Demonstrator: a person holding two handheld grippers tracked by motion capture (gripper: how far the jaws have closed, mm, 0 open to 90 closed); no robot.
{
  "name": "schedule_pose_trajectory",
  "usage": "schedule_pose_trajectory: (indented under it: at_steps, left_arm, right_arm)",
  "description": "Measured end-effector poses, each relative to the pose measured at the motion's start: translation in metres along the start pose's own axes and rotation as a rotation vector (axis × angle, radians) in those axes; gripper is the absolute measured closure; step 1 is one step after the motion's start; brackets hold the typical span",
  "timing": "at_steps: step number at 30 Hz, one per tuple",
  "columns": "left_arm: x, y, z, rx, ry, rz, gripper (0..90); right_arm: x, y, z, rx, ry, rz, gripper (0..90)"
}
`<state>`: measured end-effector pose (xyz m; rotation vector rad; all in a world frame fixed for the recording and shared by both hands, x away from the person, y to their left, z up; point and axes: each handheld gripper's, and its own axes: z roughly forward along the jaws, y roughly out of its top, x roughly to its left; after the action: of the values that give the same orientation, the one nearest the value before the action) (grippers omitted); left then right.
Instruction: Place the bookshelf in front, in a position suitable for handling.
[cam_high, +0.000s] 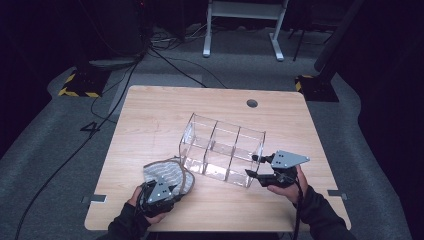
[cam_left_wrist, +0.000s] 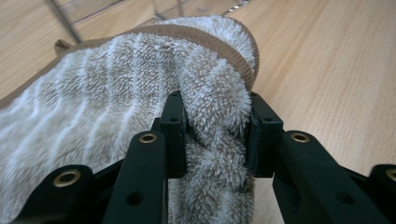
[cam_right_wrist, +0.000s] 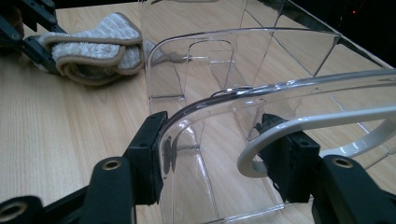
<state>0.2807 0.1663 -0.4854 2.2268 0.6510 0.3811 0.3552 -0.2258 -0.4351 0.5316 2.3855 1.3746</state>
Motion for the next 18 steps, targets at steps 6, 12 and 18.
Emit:
schedule_pose_trajectory:
  at_steps: [6, 12, 18]
  left_arm:
    - [-0.001, 0.001, 0.016, 0.066, 0.061, -0.057, 28.8]
    - [0.001, 0.005, 0.028, 0.101, 0.138, -0.142, 22.8]
    - [0.003, 0.009, 0.029, 0.114, 0.172, -0.158, 30.5]
  right_arm:
    - [0.006, 0.002, 0.0, 0.005, 0.001, 0.018, 45.2]
    - [0.009, 0.001, -0.003, 0.003, 0.008, 0.035, 45.6]
    - [0.014, -0.002, -0.01, 0.008, 0.002, 0.039, 45.5]
